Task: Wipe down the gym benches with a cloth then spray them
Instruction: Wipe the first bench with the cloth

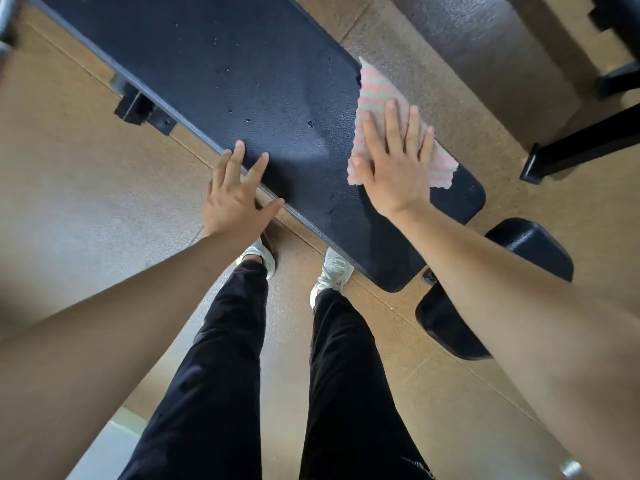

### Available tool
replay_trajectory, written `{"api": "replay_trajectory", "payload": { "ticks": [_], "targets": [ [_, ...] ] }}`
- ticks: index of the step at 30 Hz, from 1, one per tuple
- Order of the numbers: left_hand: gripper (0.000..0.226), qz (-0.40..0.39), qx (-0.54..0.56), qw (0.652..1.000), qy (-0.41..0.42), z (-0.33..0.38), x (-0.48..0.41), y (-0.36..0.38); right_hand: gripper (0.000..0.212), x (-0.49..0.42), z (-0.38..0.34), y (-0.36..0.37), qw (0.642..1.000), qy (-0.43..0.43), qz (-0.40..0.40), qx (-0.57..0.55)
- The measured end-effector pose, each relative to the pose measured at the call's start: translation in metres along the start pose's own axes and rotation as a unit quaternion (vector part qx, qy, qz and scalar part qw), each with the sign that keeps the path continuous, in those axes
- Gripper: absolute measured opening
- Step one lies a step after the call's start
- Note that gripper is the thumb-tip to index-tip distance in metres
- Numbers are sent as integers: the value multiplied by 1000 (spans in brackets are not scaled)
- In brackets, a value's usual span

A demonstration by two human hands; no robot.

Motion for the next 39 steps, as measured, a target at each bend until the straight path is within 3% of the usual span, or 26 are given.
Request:
{"api": "replay_trajectory", "payload": {
  "ticks": [9, 15, 22, 26, 30, 35, 39],
  "targets": [
    [62, -27, 48, 997, 52, -15, -5, -12, 65, 53, -122, 40, 987, -152, -49, 4],
    [61, -63, 38, 993, 94, -26, -10, -18, 63, 25, -111, 31, 960, -261, -78, 60],
    [57, -73, 97, 988, 98, -31, -16, -23, 65, -90, -62, -21, 998, -43, -46, 12],
    [48, -23, 191, 975, 108, -44, -30, -43, 65, -104, -79, -23, 999, -8, -26, 26],
    [48, 17, 175, 983, 58, -70, -60, -61, 62, -80, -130, -6, 992, -109, -57, 21],
    [68, 25, 70, 997, 10, -95, -98, -75, 61, -45, -198, 18, 979, -189, -77, 20],
    [72, 11, 8, 1000, 9, -103, -110, -81, 63, -50, -201, 17, 957, -272, -85, 53]
  ]
}}
Point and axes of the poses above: each hand's wrist, its own x-axis away from the middle knuckle, its own y-axis out of the palm, z = x × y, the point moved 9 cm from there along -x, towards the middle knuckle, and after that the axes turned 9 degrees about -y, right-handed, at the moved point
